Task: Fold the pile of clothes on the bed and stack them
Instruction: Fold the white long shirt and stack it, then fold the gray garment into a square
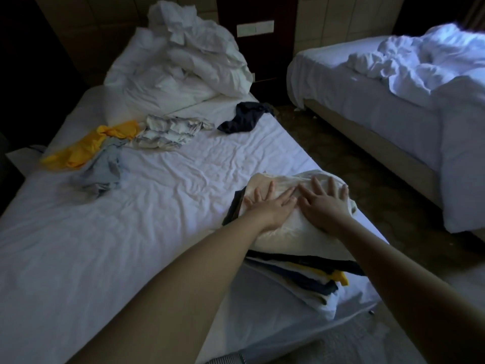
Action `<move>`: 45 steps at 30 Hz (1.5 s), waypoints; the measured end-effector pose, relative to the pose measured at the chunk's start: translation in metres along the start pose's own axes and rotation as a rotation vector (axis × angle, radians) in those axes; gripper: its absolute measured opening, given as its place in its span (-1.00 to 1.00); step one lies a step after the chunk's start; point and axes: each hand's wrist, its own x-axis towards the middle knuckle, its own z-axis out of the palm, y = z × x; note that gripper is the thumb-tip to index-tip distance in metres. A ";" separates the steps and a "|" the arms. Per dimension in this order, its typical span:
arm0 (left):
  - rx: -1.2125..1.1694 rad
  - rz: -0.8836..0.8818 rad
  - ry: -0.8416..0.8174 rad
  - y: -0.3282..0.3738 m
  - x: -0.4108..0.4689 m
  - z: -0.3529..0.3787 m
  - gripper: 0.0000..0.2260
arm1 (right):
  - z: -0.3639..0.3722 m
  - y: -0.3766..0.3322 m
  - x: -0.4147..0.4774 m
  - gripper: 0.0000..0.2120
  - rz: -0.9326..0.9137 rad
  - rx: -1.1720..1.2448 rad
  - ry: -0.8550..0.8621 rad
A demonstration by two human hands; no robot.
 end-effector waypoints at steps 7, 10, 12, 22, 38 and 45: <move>-0.040 0.082 0.168 -0.017 -0.015 -0.020 -0.55 | -0.038 -0.034 0.000 -0.58 -0.036 0.179 0.105; -0.067 0.100 0.282 -0.036 -0.024 -0.030 -0.56 | -0.047 -0.062 0.000 -0.61 -0.151 0.246 0.213; -0.106 0.087 0.323 -0.053 -0.032 -0.038 -0.56 | -0.050 -0.083 -0.003 -0.62 -0.230 0.297 0.230; -0.373 -0.163 0.521 -0.193 -0.082 -0.080 -0.62 | -0.024 -0.219 0.005 -0.67 -0.455 0.432 0.112; -0.316 -0.640 0.651 -0.502 -0.003 -0.103 -0.55 | 0.184 -0.415 0.148 -0.44 -0.512 0.210 -0.129; -0.051 -0.562 0.818 -0.575 0.083 -0.098 -0.44 | 0.255 -0.412 0.163 -0.55 -0.580 0.324 0.386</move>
